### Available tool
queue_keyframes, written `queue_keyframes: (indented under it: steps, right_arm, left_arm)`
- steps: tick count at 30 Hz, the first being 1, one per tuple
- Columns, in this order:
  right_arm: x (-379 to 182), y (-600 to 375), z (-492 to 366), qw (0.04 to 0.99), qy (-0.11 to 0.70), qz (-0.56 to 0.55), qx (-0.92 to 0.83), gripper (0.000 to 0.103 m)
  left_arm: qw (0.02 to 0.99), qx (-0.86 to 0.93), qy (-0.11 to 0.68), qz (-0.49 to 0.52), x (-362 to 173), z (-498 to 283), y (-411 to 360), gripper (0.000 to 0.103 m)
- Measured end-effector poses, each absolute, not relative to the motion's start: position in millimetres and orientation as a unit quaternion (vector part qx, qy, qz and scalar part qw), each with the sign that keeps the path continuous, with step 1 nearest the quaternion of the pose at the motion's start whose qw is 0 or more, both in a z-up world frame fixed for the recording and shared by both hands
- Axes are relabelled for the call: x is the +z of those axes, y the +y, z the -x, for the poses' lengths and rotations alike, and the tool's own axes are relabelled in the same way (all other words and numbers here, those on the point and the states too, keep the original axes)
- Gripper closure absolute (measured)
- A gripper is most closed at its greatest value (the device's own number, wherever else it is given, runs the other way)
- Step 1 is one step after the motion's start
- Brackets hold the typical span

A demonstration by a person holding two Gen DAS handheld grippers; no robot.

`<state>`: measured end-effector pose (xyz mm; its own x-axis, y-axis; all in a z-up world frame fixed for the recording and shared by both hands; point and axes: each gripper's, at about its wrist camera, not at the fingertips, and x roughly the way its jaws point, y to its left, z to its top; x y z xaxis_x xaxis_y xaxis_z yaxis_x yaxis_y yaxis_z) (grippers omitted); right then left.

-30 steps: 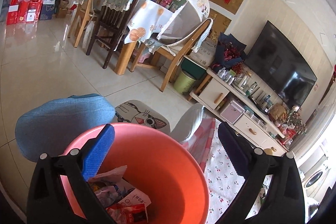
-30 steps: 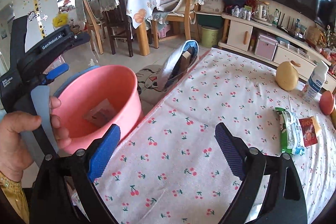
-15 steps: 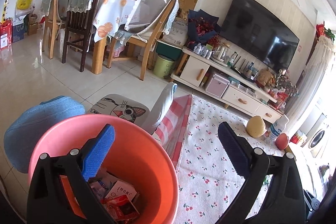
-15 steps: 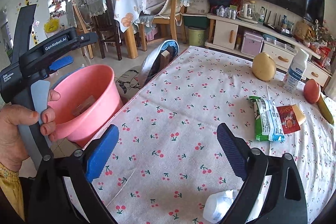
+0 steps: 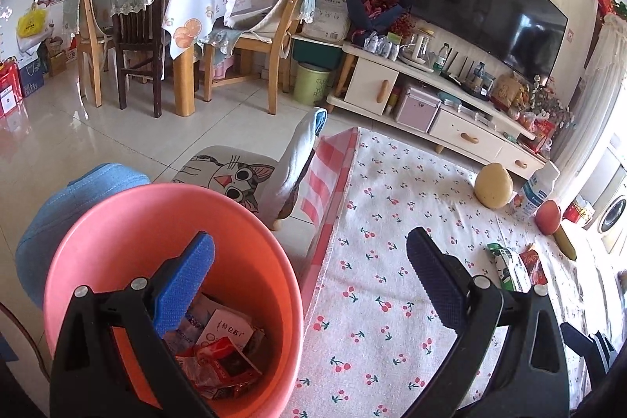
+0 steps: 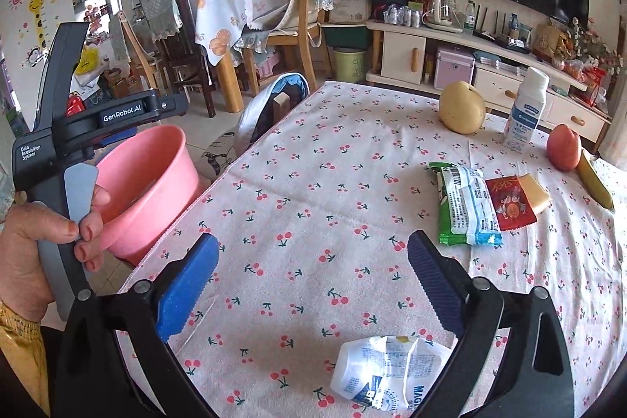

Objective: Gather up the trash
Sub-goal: 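Bring both empty tools back over the table toward the green wrapper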

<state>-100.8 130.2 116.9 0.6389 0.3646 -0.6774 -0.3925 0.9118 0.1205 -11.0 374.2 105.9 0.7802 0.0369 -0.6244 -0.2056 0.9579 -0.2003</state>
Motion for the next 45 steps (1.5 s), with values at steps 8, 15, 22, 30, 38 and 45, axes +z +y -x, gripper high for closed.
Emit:
queue_keyframes:
  steps: [8, 15, 22, 30, 38, 45]
  right_arm:
    - [121, 101, 99, 0.912, 0.360, 0.000, 0.196, 0.007]
    - [119, 76, 95, 0.915, 0.357, -0.015, 0.185, 0.007]
    - [120, 53, 93, 0.920, 0.350, -0.022, 0.173, 0.007]
    - [123, 26, 93, 0.927, 0.340, -0.025, 0.155, 0.007]
    - [125, -4, 91, 0.932, 0.334, -0.039, 0.138, 0.007]
    - [126, -31, 88, 0.934, 0.331, -0.051, 0.120, 0.007]
  left_arm:
    - [0.938, 0.055, 0.326, 0.105, 105, 6, 346, 0.004]
    - [0.937, 0.030, 0.332, 0.106, 103, -1, 319, 0.004]
    - [0.939, 0.013, 0.332, 0.089, 100, -5, 288, 0.004]
    - [0.937, -0.012, 0.344, 0.063, 95, -11, 250, 0.004]
    - [0.927, -0.037, 0.367, 0.060, 86, -16, 222, 0.004]
    - [0.924, -0.056, 0.376, 0.047, 81, -19, 197, 0.004]
